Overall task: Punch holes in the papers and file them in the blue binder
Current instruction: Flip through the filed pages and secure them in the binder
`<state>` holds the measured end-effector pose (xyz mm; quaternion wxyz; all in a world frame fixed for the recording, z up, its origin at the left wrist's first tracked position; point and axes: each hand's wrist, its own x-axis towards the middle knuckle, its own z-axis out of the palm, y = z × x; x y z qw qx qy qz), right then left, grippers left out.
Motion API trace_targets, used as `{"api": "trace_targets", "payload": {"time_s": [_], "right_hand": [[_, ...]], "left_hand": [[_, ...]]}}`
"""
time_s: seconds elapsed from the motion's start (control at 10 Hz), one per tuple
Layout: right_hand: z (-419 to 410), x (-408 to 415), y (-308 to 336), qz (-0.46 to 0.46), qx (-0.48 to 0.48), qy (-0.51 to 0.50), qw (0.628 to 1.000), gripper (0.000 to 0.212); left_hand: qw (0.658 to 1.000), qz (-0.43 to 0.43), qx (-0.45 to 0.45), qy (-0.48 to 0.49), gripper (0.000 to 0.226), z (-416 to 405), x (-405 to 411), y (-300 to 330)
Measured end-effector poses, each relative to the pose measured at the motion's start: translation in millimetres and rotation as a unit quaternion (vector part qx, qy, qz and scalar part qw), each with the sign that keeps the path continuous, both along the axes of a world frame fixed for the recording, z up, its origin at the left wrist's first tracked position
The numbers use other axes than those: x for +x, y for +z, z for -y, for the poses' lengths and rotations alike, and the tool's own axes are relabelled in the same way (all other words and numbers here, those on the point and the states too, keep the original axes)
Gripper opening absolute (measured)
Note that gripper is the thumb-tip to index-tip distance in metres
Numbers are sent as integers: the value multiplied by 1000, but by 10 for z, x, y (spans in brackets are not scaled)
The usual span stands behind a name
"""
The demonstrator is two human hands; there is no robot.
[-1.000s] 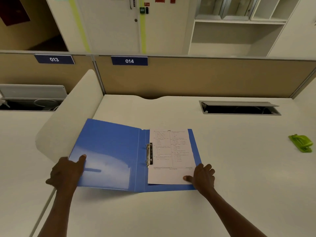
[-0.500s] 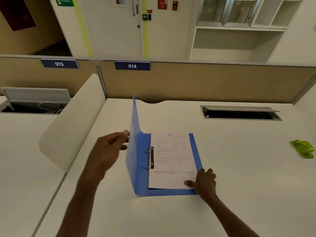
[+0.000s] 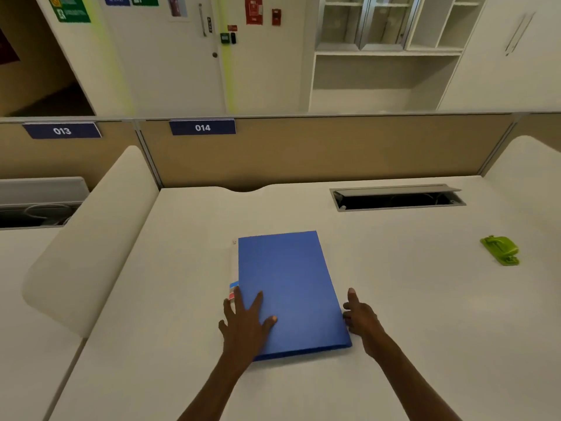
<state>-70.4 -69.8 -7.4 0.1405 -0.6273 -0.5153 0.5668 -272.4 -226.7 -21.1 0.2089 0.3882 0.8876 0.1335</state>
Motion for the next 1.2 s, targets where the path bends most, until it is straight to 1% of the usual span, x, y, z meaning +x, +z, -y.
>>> {"api": "trace_targets", "payload": {"time_s": [0.1,0.2,0.3,0.4,0.6,0.7,0.8,0.9,1.0,1.1,1.2], "right_hand": [[52,-4,-81,109,102,133,980,52],[214,-4,-261,218,218,266,913,67],[318,-3,-363,225,266,275,896,63],[327,-16,-371,218,262,260,904,60],[319,-54,-383,226,259,255,904,53],[320,-56,-396,223,269,251,903,50],[332,-67,-397,223,279,252,899,48],[340,-64,-426,230,299,261,889,44],[348,-55,-371,250,314,276,874,35],[353,-66,-371,267,360,278,849,42],[291,-162,-323,255,396,257,844,65]], "left_hand": [[993,-107,-10,-40,71,57,70,-181],[991,-124,-4,-41,70,24,89,-195],[991,-128,2,-45,70,27,76,-224],[989,-138,11,-52,70,42,75,-249],[986,-155,11,-57,78,62,87,-189],[986,-159,17,-53,76,70,80,-201],[984,-167,11,-54,80,64,73,-222],[984,-167,28,-47,80,58,89,-186],[987,-147,-1,-67,83,29,88,-179],[990,-128,27,-55,82,-54,66,-198],[992,-105,62,-42,82,-208,-8,-95]]}}
